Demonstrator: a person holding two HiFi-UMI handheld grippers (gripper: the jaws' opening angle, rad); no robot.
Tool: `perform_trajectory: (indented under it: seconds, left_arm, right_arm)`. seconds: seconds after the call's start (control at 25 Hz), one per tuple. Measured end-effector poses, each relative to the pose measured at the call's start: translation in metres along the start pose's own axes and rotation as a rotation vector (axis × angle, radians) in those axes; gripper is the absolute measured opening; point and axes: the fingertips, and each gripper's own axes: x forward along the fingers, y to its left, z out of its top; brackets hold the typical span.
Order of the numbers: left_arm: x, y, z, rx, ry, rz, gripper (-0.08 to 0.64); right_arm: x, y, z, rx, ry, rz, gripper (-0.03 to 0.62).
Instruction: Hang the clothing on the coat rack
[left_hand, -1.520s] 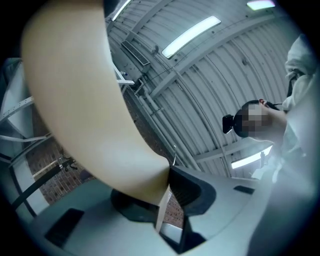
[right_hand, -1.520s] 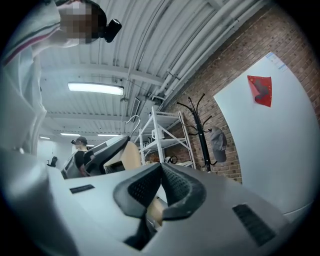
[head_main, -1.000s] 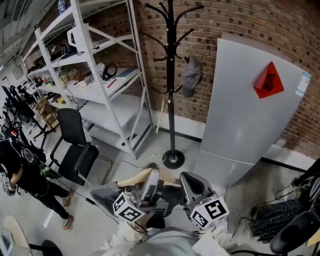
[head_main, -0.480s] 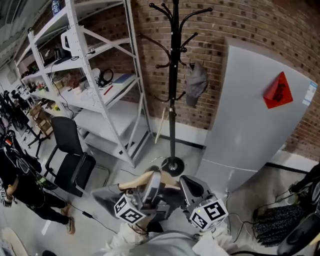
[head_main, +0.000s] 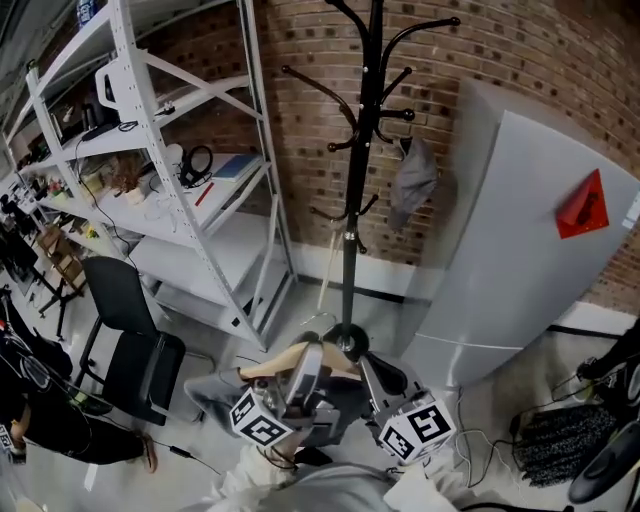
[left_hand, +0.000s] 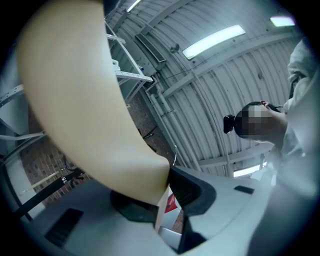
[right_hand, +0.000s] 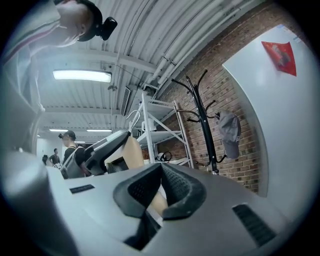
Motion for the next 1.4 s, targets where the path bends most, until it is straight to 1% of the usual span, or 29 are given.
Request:
perform_trajectory:
  seconds: [0.16, 0.32, 0.52, 0.64, 0.8, 0.96, 1.16, 1.4]
  left_arm:
    - [0.013, 0.038, 0.024, -0.036, 0.032, -0.038, 0.094]
    - [0.025, 0.068, 0.038, -0.068, 0.075, -0.086, 0.094]
    - [0.034, 0.095, 0.054, -0.095, 0.117, -0.137, 0.094]
    - [0.037, 0.108, 0.06, -0.112, 0.141, -0.153, 0.094]
    - [0.042, 0.123, 0.069, -0.121, 0.143, -0.16, 0.094]
    - [0.047, 0.137, 0.069, -0.143, 0.144, -0.166, 0.094]
    - [0.058, 0.15, 0.063, -0.181, 0.147, -0.172, 0.094]
    - [0.08, 0.165, 0.053, -0.226, 0.162, -0.184, 0.094]
  right_arm:
    - [0.046, -0.002, 0.0, -0.012, -0.004, -0.063, 0.025]
    - [0.082, -0.01, -0.003, -0.026, -0.003, -0.153, 0.025]
    - [0.11, -0.02, 0.001, -0.043, -0.02, -0.248, 0.024]
    - [0.122, -0.022, 0.003, -0.053, -0.028, -0.293, 0.024]
    - [0.135, -0.02, 0.009, -0.083, -0.023, -0.312, 0.024]
    - [0.142, -0.026, 0.004, -0.077, -0.014, -0.333, 0.025]
    - [0.145, -0.041, 0.001, -0.069, -0.012, -0.356, 0.024]
    - [0.158, -0.07, 0.005, -0.064, -0.033, -0.375, 0.023]
